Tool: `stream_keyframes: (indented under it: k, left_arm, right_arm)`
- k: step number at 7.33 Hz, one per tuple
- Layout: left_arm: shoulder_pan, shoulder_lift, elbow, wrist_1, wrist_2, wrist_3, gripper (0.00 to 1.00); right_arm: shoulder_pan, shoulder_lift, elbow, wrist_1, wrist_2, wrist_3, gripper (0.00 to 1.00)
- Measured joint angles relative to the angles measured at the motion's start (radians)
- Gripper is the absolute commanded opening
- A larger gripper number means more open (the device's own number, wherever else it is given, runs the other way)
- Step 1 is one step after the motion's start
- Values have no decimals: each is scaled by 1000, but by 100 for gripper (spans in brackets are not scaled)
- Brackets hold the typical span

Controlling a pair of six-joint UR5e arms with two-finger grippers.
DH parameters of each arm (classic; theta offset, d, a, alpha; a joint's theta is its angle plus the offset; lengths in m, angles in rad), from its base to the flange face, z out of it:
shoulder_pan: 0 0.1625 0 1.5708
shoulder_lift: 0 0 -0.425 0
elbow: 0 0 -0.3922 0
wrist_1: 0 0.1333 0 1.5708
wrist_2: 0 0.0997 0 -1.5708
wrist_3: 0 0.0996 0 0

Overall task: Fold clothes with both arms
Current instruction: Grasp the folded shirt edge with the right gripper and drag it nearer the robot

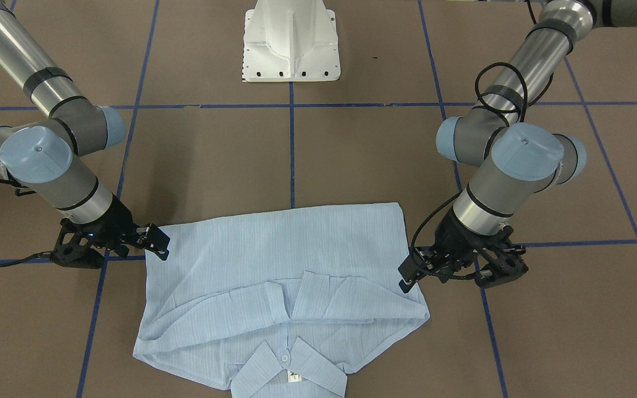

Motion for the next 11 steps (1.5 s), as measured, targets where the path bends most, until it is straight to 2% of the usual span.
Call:
stream_keyframes:
  k: [2,3,8,9,10,11]
  left_arm:
    - [1,12,-9,-3,0,0,100]
    - [1,17,-12,-4,1,0,100]
    - [4,24,-11,-6,4,1,99]
    - [4,24,-14,-6,4,1,99]
    - [4,26,-20,-5,5,0,99]
    - [4,29,-32,-4,5,-1,99]
  right_arm:
    - [-19,-19,15,-5,5,0,13]
    - [-23,-21,23,-17,9,-1,0]
    - [-24,-43,123,-125,53,-10,0]
    - [-29,-89,175,-127,54,-12,0]
    - [-42,-171,267,-128,54,-14,0]
    - [-71,-291,398,-128,55,-11,0]
